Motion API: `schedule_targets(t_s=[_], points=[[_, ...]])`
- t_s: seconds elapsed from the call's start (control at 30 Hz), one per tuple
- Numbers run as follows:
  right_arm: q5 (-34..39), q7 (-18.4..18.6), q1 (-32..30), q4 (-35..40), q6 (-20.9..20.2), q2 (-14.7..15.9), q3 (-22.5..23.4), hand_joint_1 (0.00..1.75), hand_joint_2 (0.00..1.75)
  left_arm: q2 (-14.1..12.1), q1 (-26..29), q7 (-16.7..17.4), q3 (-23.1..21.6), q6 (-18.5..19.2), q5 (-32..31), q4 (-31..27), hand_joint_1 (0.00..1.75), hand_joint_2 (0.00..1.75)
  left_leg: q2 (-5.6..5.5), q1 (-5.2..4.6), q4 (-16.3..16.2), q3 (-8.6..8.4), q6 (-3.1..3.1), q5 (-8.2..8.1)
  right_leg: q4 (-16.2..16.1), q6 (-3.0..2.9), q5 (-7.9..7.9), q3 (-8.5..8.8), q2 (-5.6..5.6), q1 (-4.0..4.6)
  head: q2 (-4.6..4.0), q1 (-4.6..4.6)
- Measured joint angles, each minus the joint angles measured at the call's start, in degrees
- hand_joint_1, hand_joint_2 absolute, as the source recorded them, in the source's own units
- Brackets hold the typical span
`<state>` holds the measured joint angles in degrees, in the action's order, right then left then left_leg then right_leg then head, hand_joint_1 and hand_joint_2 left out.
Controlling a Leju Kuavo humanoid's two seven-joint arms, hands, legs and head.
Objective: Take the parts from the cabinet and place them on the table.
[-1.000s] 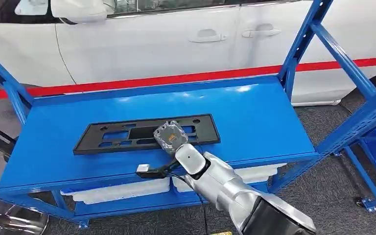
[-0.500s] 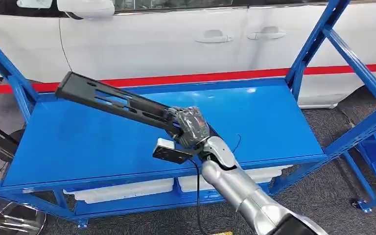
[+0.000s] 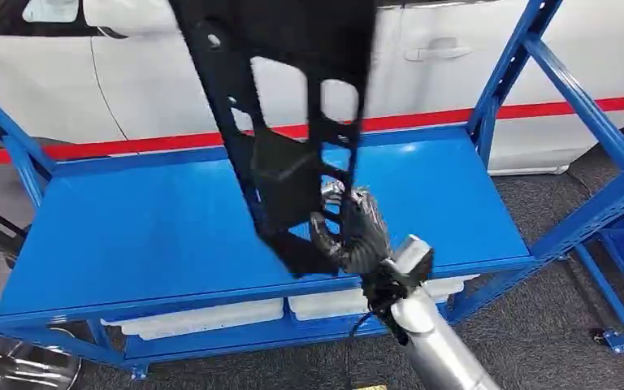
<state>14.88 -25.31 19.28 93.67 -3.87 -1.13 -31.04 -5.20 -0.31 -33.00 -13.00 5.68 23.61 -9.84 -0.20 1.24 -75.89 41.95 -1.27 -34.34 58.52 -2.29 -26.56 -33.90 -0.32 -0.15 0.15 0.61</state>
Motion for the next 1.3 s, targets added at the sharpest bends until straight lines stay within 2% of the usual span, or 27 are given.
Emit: schedule_targets(t_s=[0.03,0.07,0.13,0.17,0.3,0.33,0.4,0.47,0.5,0.53,0.57,0.63,0.67,0.7,0.77,0.8,0.83,0.9,0.97,1.0,1.03,1.07,1.13,1.17,1.2,1.23,1.3], points=[[3.7,0.0,-1.86,2.38,-4.85,0.91,0.13,1.66,1.75,0.04,0.14,0.48,0.0,-1.15,0.37,0.0,0.0,0.0,0.01,0.01,1.22,-0.54,0.03,1.45,0.15,0.03,-0.23,0.09,0.04,0.0,-0.02,-0.02],[6.72,-0.04,-3.37,4.92,-9.61,1.92,0.13,1.66,1.75,0.09,0.21,0.94,0.02,-2.23,0.48,0.02,0.0,0.0,0.03,0.02,4.58,-2.18,0.12,3.59,0.34,0.15,-0.47,0.24,0.12,-0.01,0.0,0.0],[9.44,-0.2,-5.71,8.85,-15.96,3.01,0.13,1.66,1.75,0.09,0.25,1.59,0.04,-3.4,0.76,0.02,0.0,0.0,0.03,0.01,14.37,-7.13,0.6,8.25,0.89,0.48,-1.17,0.71,0.28,-0.01,-0.02,0.0],[10.13,-0.31,-6.75,10.6,-18.77,3.63,0.13,1.66,1.75,0.09,0.21,2.12,0.07,-3.93,0.9,0.11,0.0,0.0,-0.01,-0.31,15.81,-8.21,0.78,7.0,1.18,0.85,-1.48,0.7,0.29,0.34,0.0,-0.02],[8.16,-2.03,-10.09,16.7,-28.52,6.16,-0.81,1.66,1.75,0.22,0.13,6.0,0.5,-3.63,1.68,0.15,0.0,0.0,-0.22,-0.37,16.44,-8.24,1.59,7.6,1.34,1.77,-1.1,0.64,0.38,0.38,-0.02,-0.02],[6.7,-2.58,-10.93,17.73,-28.96,6.62,-1.05,1.66,1.75,0.37,0.11,7.2,0.55,-3.36,1.77,0.15,0.0,0.0,0.05,0.13,16.97,-8.38,2.25,8.05,1.79,2.17,-2.01,0.58,0.37,0.24,-0.02,0.02],[3.6,-3.95,-12.29,18.77,-27.99,7.3,-1.46,1.66,1.75,0.39,-0.11,10.61,0.68,-3.6,2.32,0.15,0.0,0.0,0.1,0.11,17.11,-7.9,3.0,8.47,6.4,2.63,-6.46,-1.01,0.39,0.11,0.0,0.02],[0.83,-5.01,-14.01,18.7,-26.25,8.09,-1.51,1.66,1.75,0.5,-0.12,14.04,0.98,-4.54,2.84,0.15,0.0,0.0,0.18,0.02,17.1,-7.24,3.2,8.88,14.84,3.11,-11.11,-4.05,0.38,-0.27,-0.02,0.02],[0.0,-5.62,-14.84,18.48,-25.95,8.59,-1.49,1.66,1.75,0.5,0.02,14.78,1.03,-4.83,2.88,0.15,0.0,0.0,0.2,0.03,17.06,-6.84,3.12,9.17,17.19,3.27,-11.66,-4.65,0.38,-0.44,0.0,0.02],[-0.33,-6.06,-15.36,18.37,-25.95,9.0,-1.49,1.66,1.75,0.52,0.11,15.17,1.03,-5.0,2.97,0.15,0.0,0.0,0.21,0.03,17.06,-6.47,3.04,9.47,16.5,3.37,-10.69,-3.83,0.36,-0.66,-0.02,0.0],[-0.5,-6.32,-15.62,18.28,-25.95,9.22,-1.49,1.66,1.75,0.59,0.12,15.32,1.05,-5.05,3.06,0.15,0.0,0.0,0.21,0.04,17.04,-6.15,2.94,9.75,13.78,3.46,-9.01,-2.01,0.34,-0.83,0.0,0.02],[-0.67,-6.45,-15.79,18.28,-25.95,9.55,-1.49,1.66,1.75,0.72,0.03,15.45,1.05,-5.09,3.08,0.15,0.0,0.0,0.14,0.14,16.94,-5.56,2.43,10.37,2.71,3.46,-4.78,4.94,0.34,-1.16,0.0,0.0],[-0.7,-6.47,-15.75,18.28,-25.95,9.64,-1.49,1.66,1.75,0.72,0.05,15.45,1.07,-5.11,3.15,0.15,0.0,0.0,0.1,0.04,16.89,-5.39,1.99,10.71,-0.69,3.43,-6.03,6.51,0.39,-1.02,-0.02,0.02],[-0.72,-6.49,-16.09,18.31,-25.97,9.7,-1.49,1.66,1.75,0.72,0.05,15.52,1.09,-5.16,3.23,0.15,0.0,0.0,0.04,0.05,17.05,-5.52,1.53,11.02,0.01,3.1,-4.39,6.17,0.69,-0.48,0.0,0.02],[-0.37,-6.14,-16.35,18.22,-25.95,9.92,-1.47,1.66,1.75,0.76,0.03,16.36,1.18,-6.09,3.45,0.15,0.0,0.0,0.02,0.06,17.2,-5.47,0.72,11.79,0.14,2.66,-4.46,5.59,0.72,-0.27,0.0,0.02],[-0.35,-6.05,-16.93,18.22,-25.73,9.99,-1.35,1.66,1.75,0.76,0.13,17.18,1.33,-6.64,3.61,0.17,0.0,0.0,-0.08,0.05,17.52,-5.45,0.23,12.26,-0.01,2.12,-4.04,5.38,0.7,-0.19,0.0,0.0],[-0.52,-6.14,-17.53,18.15,-25.4,10.07,-1.27,1.66,1.75,0.76,0.3,17.88,1.53,-7.21,3.83,0.39,0.0,0.0,-0.06,0.33,17.16,-5.12,-0.02,11.81,-0.53,1.36,-3.2,4.93,0.46,-0.81,0.0,0.02],[-1.59,-6.69,-18.91,18.07,-25.09,10.33,-0.85,1.66,1.75,0.76,0.45,19.19,1.57,-7.91,3.47,0.42,0.0,0.0,0.02,0.32,13.05,-3.31,-0.08,5.86,-0.45,0.41,-2.1,3.6,0.23,-0.56,0.0,0.02],[-2.93,-7.21,-20.37,18.02,-25.09,10.82,-0.35,1.66,1.75,0.76,0.79,19.65,1.55,-8.02,3.34,0.42,0.0,0.0,0.02,0.25,4.3,-1.22,-0.24,-0.2,-0.19,0.11,-0.98,1.88,0.15,-0.18,0.0,0.02],[-3.73,-7.32,-20.96,17.98,-25.05,11.03,-0.26,1.66,1.75,0.76,0.87,19.71,1.55,-7.95,3.23,0.42,0.0,0.0,0.02,0.19,0.91,-0.82,-0.26,-1.11,0.05,0.06,-0.42,0.9,0.13,0.02,0.0,0.02],[-4.58,-7.34,-21.52,17.98,-24.75,11.16,-0.15,1.66,1.75,0.76,0.88,19.71,1.55,-7.8,3.17,0.42,0.0,0.0,0.02,0.15,-0.05,-1.53,-0.13,-0.23,0.31,0.05,0.02,-0.07,0.08,0.24,0.0,0.02],[-5.47,-7.32,-21.98,17.98,-24.35,11.25,-0.09,1.66,1.75,0.76,0.87,19.6,1.55,-7.67,2.87,0.42,0.0,0.0,0.03,0.08,1.31,-3.31,0.12,1.54,0.58,0.06,0.44,-0.88,0.05,0.41,-0.02,0.02],[-7.58,-7.17,-22.66,18.0,-23.15,11.45,-0.04,1.66,1.75,0.76,0.72,19.12,1.55,-7.41,2.62,0.42,0.0,0.0,0.01,-0.29,9.58,-9.99,1.1,4.79,1.07,0.15,1.25,-2.33,0.06,0.72,0.0,0.02],[-8.19,-7.13,-22.88,18.0,-22.8,11.52,-0.04,1.66,1.75,0.74,0.49,18.88,1.55,-7.28,2.45,0.42,0.0,0.0,0.0,-0.64,14.48,-13.5,1.79,3.74,1.39,0.21,1.61,-2.67,0.01,0.69,0.0,0.02],[-8.48,-7.08,-23.13,18.02,-22.67,11.56,-0.04,1.66,1.75,0.68,0.26,18.69,1.55,-7.23,2.36,0.42,0.0,0.0,0.07,-0.8,18.49,-15.8,1.97,2.48,1.62,0.56,1.96,-3.09,0.01,1.02,0.0,0.02],[-8.76,-7.02,-23.33,18.02,-22.4,11.69,-0.04,1.66,1.75,0.7,0.18,18.53,1.53,-7.1,2.29,0.42,0.0,0.0,0.06,-1.02,18.21,-15.23,1.96,2.73,1.3,1.02,2.5,-2.97,-0.19,0.78,0.0,0.02],[-9.37,-6.86,-23.42,18.02,-21.29,11.87,-0.07,1.66,1.75,0.7,0.06,17.88,1.46,-6.68,2.18,0.42,0.0,0.0,0.03,-1.42,18.53,-14.86,2.55,3.47,0.97,1.65,3.51,-3.01,-0.2,0.4,0.0,0.02]])
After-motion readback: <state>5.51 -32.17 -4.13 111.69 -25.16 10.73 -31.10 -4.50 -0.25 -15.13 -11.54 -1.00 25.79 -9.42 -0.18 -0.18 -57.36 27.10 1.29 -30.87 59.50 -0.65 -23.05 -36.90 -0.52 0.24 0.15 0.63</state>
